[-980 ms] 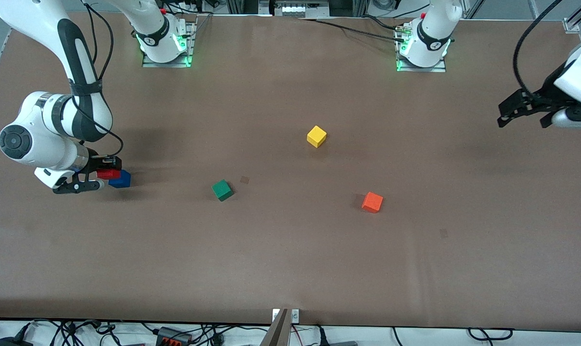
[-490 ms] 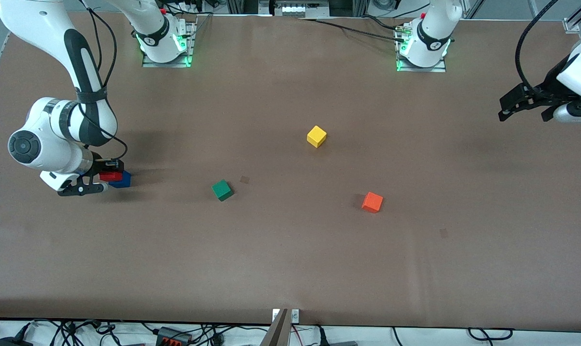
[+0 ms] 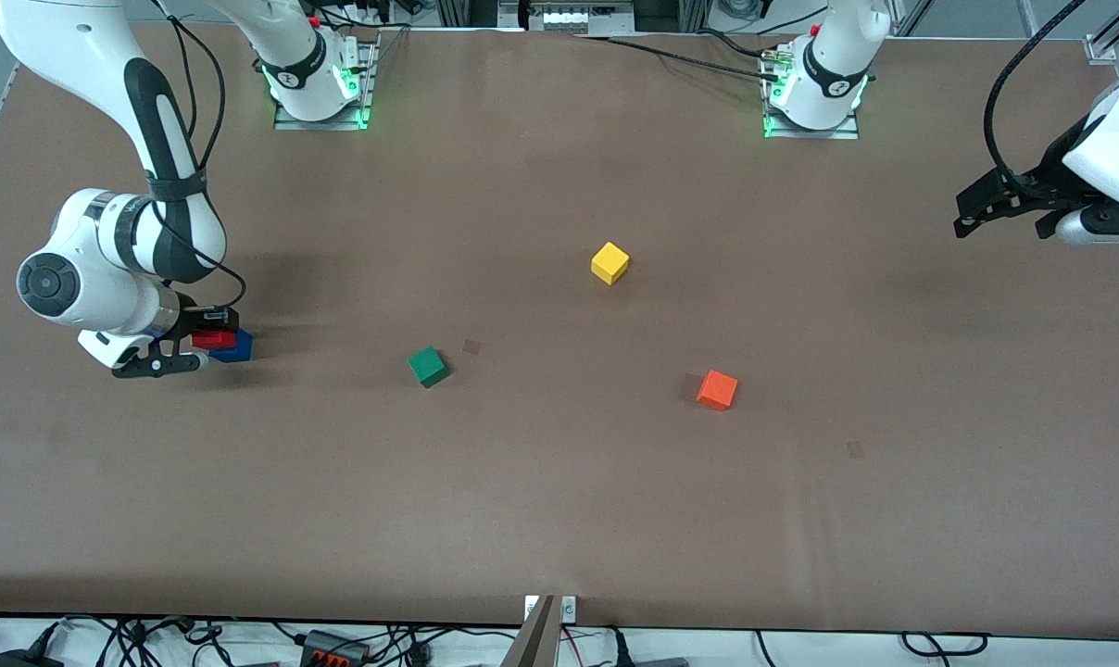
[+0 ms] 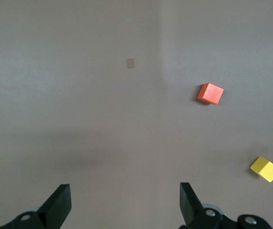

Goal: Pass red block to right arm, stack on blue

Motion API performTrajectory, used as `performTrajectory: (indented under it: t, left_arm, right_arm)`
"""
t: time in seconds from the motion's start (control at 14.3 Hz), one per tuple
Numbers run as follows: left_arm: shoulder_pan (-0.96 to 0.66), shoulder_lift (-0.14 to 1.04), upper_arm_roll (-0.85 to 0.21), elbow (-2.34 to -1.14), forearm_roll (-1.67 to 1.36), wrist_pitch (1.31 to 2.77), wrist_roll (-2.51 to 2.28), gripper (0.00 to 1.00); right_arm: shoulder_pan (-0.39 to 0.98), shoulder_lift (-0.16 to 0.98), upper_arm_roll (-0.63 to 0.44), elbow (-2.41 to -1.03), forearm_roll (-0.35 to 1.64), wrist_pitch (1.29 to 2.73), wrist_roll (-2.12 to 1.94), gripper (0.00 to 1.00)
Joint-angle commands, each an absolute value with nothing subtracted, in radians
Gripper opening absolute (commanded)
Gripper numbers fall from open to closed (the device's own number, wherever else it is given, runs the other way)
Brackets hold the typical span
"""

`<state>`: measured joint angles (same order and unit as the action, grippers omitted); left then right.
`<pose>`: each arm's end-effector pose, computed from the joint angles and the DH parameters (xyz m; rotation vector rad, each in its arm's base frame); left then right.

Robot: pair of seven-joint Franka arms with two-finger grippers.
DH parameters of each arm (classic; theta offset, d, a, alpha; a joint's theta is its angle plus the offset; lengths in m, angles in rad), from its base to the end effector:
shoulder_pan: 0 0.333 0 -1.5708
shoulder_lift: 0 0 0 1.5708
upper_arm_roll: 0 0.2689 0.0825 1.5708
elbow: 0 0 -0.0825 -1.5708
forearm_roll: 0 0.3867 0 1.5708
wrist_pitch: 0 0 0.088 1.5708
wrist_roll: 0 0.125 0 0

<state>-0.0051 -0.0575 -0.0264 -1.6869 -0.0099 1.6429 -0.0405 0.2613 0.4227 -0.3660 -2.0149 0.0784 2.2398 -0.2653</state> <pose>0.5471 -0.0187 0.5421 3.1327 0.0152 0.0206 0.5616 -0.0617 0.1785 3.0632 0.1898 -0.2786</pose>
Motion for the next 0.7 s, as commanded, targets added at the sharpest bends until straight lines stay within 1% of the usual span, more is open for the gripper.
performTrajectory:
  t: [0.0, 0.14, 0.28, 0.35, 0.42, 0.49, 0.56, 0.63]
  left_arm:
    - [-0.028, -0.005, -0.02, -1.602, 0.011, 1.6, -0.049, 1.0]
    - [-0.026, 0.021, -0.02, -1.565, 0.008, 1.585, -0.049, 1.0]
    - [-0.028, 0.021, -0.02, -1.565, 0.006, 1.585, -0.051, 1.0]
    - [-0.029, 0.021, -0.02, -1.565, 0.008, 1.585, -0.054, 1.0]
    - [-0.028, 0.021, -0.021, -1.565, 0.008, 1.585, -0.049, 1.0]
    - [-0.028, 0.021, -0.021, -1.565, 0.008, 1.585, -0.046, 1.0]
    - [-0.028, 0.021, -0.02, -1.566, 0.008, 1.585, -0.045, 1.0]
    - [-0.028, 0.023, -0.02, -1.566, 0.009, 1.589, -0.044, 1.0]
  right_arm:
    - [0.253, 0.42, -0.359, -2.029, 0.071, 2.258, -0.259, 0.0]
    - [0.253, 0.428, -0.359, -2.029, 0.077, 2.26, -0.259, 0.0]
    - [0.253, 0.433, -0.359, -2.029, 0.078, 2.263, -0.259, 0.0]
    - [0.253, 0.431, -0.359, -2.029, 0.078, 2.261, -0.259, 0.02]
    - [0.255, 0.431, -0.359, -2.028, 0.078, 2.258, -0.253, 0.34]
    - [0.255, 0.43, -0.36, -2.025, 0.078, 2.255, -0.252, 0.93]
    - [0.255, 0.42, -0.36, -2.02, 0.078, 2.246, -0.256, 1.0]
    - [0.259, 0.408, -0.36, -2.017, 0.078, 2.238, -0.247, 1.0]
